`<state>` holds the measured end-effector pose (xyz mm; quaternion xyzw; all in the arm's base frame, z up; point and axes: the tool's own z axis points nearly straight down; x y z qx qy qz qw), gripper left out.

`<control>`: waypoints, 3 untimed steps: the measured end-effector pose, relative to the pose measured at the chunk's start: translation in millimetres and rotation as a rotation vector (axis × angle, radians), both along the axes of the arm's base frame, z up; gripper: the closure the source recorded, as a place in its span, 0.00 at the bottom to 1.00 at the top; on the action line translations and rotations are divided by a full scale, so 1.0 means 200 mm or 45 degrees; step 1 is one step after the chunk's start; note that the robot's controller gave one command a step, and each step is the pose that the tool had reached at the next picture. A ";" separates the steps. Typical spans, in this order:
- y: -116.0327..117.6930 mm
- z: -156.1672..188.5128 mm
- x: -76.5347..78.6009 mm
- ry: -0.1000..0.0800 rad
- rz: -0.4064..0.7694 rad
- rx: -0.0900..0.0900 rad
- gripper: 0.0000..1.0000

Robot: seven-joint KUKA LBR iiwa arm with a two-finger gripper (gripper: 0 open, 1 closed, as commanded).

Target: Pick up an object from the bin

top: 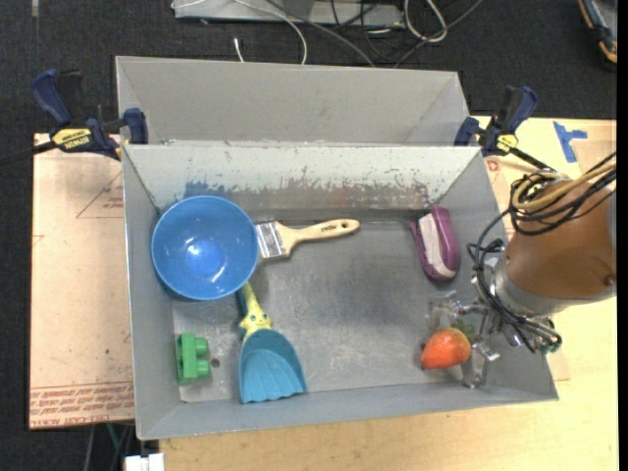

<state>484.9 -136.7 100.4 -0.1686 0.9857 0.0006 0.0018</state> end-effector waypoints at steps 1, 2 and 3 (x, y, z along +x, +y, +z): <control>0.02 -0.14 0.01 -0.030 -0.097 -0.004 0.00; 0.04 -0.15 0.01 -0.012 -0.045 -0.001 1.00; 0.04 -0.15 0.01 -0.012 -0.045 -0.001 1.00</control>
Offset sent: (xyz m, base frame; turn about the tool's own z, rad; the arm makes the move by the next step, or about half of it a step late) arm 0.0008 0.0071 -0.0304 0.0340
